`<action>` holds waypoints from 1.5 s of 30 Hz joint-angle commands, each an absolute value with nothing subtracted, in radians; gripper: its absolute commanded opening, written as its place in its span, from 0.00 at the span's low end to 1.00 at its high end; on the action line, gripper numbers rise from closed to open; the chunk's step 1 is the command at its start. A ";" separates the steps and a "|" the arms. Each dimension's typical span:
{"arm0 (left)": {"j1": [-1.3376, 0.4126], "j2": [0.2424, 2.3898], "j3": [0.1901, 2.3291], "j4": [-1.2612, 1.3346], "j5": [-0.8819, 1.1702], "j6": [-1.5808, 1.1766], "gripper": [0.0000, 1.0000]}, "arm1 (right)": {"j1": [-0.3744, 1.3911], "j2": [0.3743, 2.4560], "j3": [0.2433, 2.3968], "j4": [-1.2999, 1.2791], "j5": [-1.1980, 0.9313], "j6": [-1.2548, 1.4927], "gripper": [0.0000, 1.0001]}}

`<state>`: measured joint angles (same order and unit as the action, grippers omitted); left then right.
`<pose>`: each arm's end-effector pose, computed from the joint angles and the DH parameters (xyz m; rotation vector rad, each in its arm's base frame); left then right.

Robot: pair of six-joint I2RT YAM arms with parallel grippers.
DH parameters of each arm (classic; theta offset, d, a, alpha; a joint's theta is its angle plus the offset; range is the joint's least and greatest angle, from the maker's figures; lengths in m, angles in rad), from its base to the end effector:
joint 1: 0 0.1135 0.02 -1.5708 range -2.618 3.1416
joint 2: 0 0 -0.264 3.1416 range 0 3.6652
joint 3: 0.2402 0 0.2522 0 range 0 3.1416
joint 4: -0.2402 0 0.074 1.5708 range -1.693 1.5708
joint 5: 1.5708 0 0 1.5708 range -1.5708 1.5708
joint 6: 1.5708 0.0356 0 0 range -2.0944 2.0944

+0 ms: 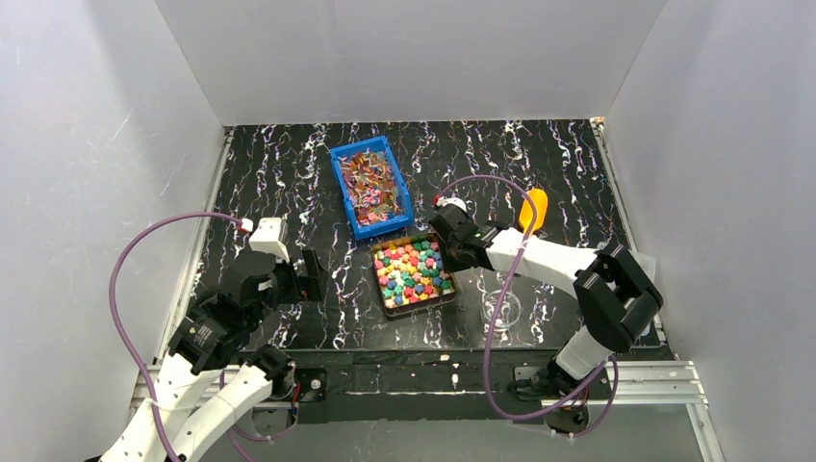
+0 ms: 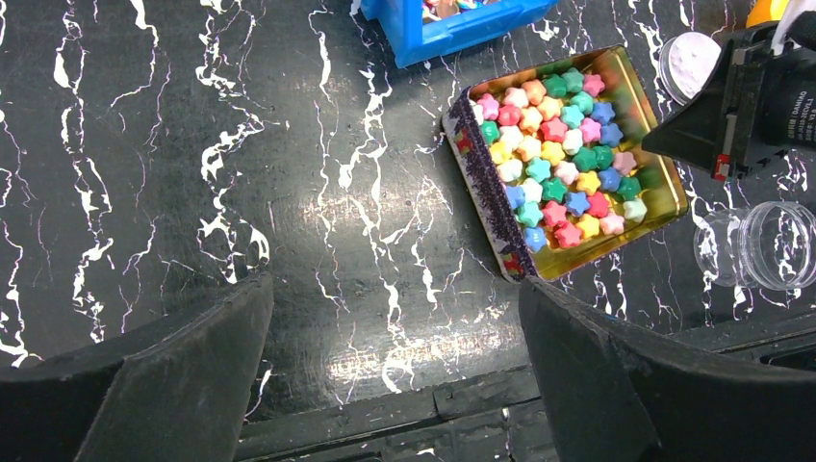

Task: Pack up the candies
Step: Adjust the storage box at the center of the board.

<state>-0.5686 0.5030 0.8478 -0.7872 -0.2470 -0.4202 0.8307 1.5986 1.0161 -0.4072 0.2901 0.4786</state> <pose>0.0865 -0.0449 0.3336 -0.0084 2.0197 -0.3846 0.2262 0.2326 0.2024 -0.3310 2.4855 0.1658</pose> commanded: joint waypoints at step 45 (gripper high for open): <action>-0.564 0.520 0.844 -0.805 -0.253 -0.417 0.99 | 0.465 1.695 1.232 -0.388 0.277 0.437 0.01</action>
